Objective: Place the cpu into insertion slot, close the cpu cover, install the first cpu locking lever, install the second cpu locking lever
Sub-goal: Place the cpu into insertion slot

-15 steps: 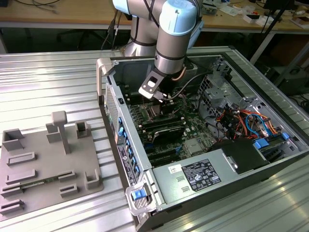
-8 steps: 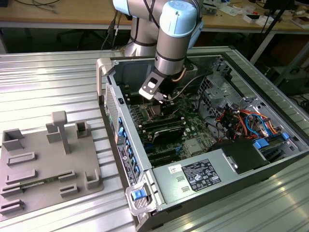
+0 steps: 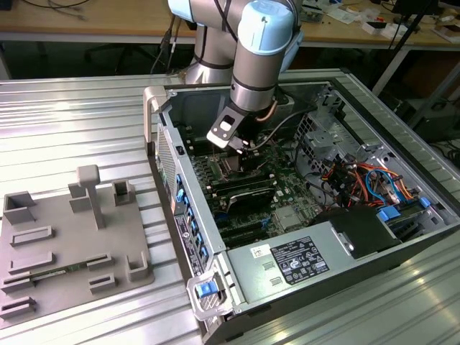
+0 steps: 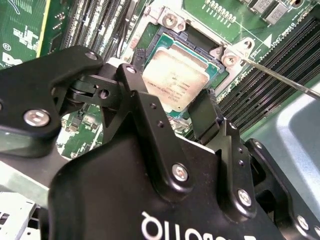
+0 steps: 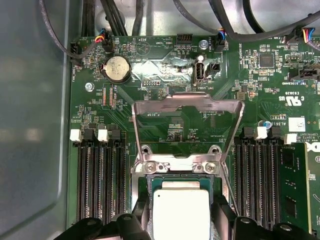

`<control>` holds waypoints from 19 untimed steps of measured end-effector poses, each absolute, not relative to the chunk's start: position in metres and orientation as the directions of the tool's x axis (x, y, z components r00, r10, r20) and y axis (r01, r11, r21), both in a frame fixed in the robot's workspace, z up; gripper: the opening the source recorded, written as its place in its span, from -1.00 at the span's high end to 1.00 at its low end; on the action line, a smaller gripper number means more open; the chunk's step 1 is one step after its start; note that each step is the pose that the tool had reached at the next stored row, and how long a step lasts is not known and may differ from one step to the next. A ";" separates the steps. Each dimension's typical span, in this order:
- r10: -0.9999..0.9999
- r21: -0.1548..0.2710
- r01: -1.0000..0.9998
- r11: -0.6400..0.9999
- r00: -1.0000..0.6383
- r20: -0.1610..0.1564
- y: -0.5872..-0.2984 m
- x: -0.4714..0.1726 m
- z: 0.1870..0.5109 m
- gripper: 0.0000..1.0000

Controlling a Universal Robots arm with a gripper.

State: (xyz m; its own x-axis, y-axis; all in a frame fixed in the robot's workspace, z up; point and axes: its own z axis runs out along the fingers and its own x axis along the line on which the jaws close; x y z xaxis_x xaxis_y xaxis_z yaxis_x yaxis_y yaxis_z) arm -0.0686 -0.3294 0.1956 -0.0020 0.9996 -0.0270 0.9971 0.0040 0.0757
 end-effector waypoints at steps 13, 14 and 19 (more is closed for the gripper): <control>1.000 0.075 0.997 0.005 -0.003 -0.028 -0.329 -0.069 0.203 -0.22; 1.000 0.076 0.997 0.005 -0.003 -0.027 -0.329 -0.069 0.203 -0.22; 0.999 0.075 0.997 0.006 -0.003 -0.035 -0.329 -0.069 0.208 -0.22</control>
State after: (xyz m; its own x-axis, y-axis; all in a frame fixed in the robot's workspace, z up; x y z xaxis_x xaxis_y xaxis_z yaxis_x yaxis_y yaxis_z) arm -0.0686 -0.3286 0.2084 -0.0033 0.9994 -0.0349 0.9971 0.0059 0.0753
